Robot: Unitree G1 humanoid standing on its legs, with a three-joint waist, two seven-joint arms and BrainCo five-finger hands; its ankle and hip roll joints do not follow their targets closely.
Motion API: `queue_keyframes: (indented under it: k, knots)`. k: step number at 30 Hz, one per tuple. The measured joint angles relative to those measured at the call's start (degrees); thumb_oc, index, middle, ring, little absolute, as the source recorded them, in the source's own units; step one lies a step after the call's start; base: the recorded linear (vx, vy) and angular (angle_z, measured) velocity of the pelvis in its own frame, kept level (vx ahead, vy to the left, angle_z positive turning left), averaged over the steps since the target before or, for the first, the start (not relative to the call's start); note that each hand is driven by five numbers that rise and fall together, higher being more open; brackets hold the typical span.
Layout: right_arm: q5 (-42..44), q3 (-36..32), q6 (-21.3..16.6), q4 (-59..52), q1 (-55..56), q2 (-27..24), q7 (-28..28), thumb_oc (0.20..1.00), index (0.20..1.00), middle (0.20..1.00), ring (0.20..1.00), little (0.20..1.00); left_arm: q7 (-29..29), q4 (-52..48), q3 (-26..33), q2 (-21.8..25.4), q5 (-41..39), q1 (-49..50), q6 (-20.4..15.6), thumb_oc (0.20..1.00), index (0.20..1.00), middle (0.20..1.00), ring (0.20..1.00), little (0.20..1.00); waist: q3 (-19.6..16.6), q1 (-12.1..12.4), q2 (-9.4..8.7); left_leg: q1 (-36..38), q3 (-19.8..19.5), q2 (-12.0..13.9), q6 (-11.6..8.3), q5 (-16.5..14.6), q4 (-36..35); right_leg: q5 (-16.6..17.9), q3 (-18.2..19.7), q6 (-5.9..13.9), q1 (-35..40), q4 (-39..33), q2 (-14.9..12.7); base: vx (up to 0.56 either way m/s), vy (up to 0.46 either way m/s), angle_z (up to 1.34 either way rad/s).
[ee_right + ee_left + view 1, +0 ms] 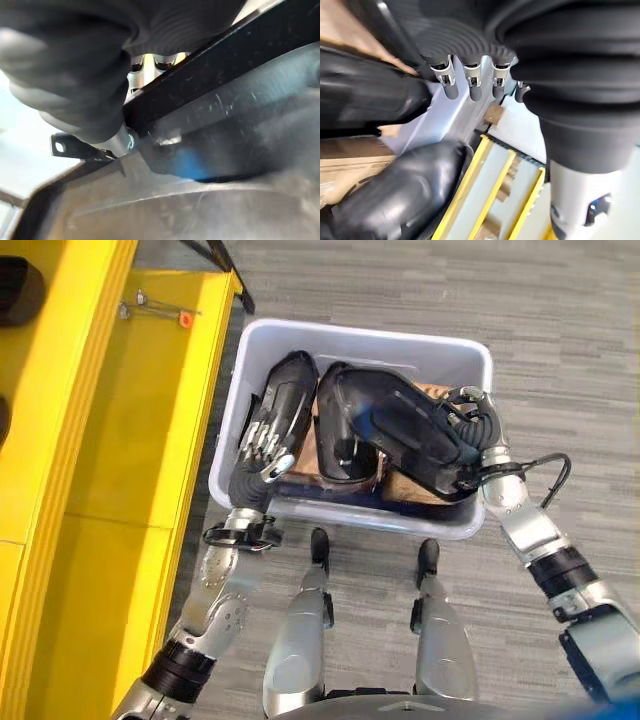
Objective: Move parts from the plastic box to the shelf.
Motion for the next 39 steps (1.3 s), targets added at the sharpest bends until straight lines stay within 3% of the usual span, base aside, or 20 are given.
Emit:
queue_keyframes:
  k: [9,17,19,22,28,34,36,37,38,39]
  knots:
    - [6.59,-1.55,-2.85,-10.63,7.78,3.22,3.95,0.200,0.200,0.200,0.200,0.200,-2.01,0.00,2.67,-0.14,-0.03,3.74,1.74,1.000,1.000,1.000,1.000,1.000,-2.06,0.08,-0.26,4.89,0.12,1.02,-0.89,0.08,-1.90,0.43,-0.39,-0.26,5.39,-3.10,1.28,0.04,-0.037,-0.02]
    - [13.74,-2.24,-4.98,-12.06,12.13,3.84,6.83,0.200,0.200,0.200,0.200,0.200,-3.50,0.00,4.66,-0.32,0.01,8.35,3.63,1.000,1.000,1.000,1.000,1.000,-8.64,-0.07,0.02,9.46,0.68,1.52,-1.49,-0.48,-3.73,-0.12,-0.71,-0.35,9.91,-4.87,1.72,0.04,-0.023,-0.01]
    - [17.22,-2.22,-4.99,-12.06,12.89,5.18,7.86,0.200,0.200,0.200,0.200,0.200,-3.93,0.01,5.42,-0.63,0.01,9.12,4.08,1.000,1.000,1.000,1.000,1.000,-8.90,-0.09,0.04,11.41,0.98,1.73,-1.62,-0.82,-3.75,-0.35,-0.71,-0.38,11.57,-4.87,1.94,0.03,-0.039,-0.07]
    - [24.21,-1.92,-5.05,-12.05,15.24,6.73,9.54,0.200,0.200,0.200,0.200,0.200,-4.15,0.06,6.44,-1.16,0.04,11.08,5.36,1.000,1.000,1.000,1.000,1.000,-12.09,-0.13,0.50,13.27,0.96,2.35,-1.93,-1.58,-3.75,-0.98,-0.72,-0.64,13.50,-4.84,2.36,0.04,-0.095,-0.02]
    - [33.41,-0.66,-5.07,-12.01,18.31,6.88,12.30,0.200,0.200,0.200,0.200,0.200,-4.22,0.44,7.50,-5.02,0.09,14.23,6.43,1.000,1.000,1.000,1.000,1.000,-16.10,0.47,1.45,15.30,-1.73,4.01,-2.21,-1.93,-3.72,-2.80,-3.08,-1.47,17.11,-4.45,4.41,0.00,-0.135,0.20]
    - [37.11,0.52,-5.18,-11.91,18.08,6.59,12.82,0.200,0.200,0.200,0.200,0.200,-4.18,2.81,7.94,-7.68,0.07,16.77,7.59,1.000,1.000,1.000,1.000,1.000,-16.22,2.48,3.19,12.90,-6.92,7.63,-2.21,-1.59,-2.08,-6.30,-7.31,-4.48,16.81,0.38,8.55,-0.07,-0.158,0.35]
    - [37.26,0.52,-5.44,-11.91,18.05,6.30,12.80,0.200,0.200,0.200,0.200,0.200,-4.18,3.83,7.89,-8.70,0.06,17.24,7.67,1.000,1.000,1.000,1.000,1.000,-15.39,3.47,4.66,11.84,-9.03,8.61,-1.09,-1.62,-2.25,-7.98,-9.37,-5.34,16.29,2.57,9.58,-0.14,-0.042,0.57]
    - [37.24,0.54,-5.59,-11.98,18.06,5.87,12.87,0.200,0.200,0.200,0.200,0.200,-4.17,4.23,7.62,-8.93,0.06,17.13,7.67,1.000,1.000,1.000,1.000,1.000,-14.82,3.98,5.53,10.04,-9.25,8.68,2.24,-2.49,-1.34,-9.06,-10.40,-6.44,15.00,5.07,10.01,-0.20,-0.033,1.08]
    - [37.24,0.40,-5.64,-12.19,18.30,5.13,12.86,0.200,0.200,0.200,0.200,0.200,-4.20,4.25,7.08,-8.53,0.07,16.37,7.72,1.000,1.000,1.000,1.000,1.000,-14.36,2.92,5.19,7.61,-9.20,8.65,5.86,-4.04,0.03,-11.16,-10.14,-8.26,13.23,7.29,9.66,-0.12,-0.005,1.29]
    - [37.21,0.41,-5.60,-11.94,18.37,4.50,12.77,0.200,0.200,0.200,0.200,0.200,-4.23,5.02,6.83,-8.42,0.04,15.35,7.70,1.000,1.000,1.000,1.000,1.000,-13.33,3.43,4.56,6.14,-6.09,8.63,7.31,-7.23,2.08,-11.93,-12.64,-8.98,12.55,8.86,8.22,-0.07,0.011,1.43]
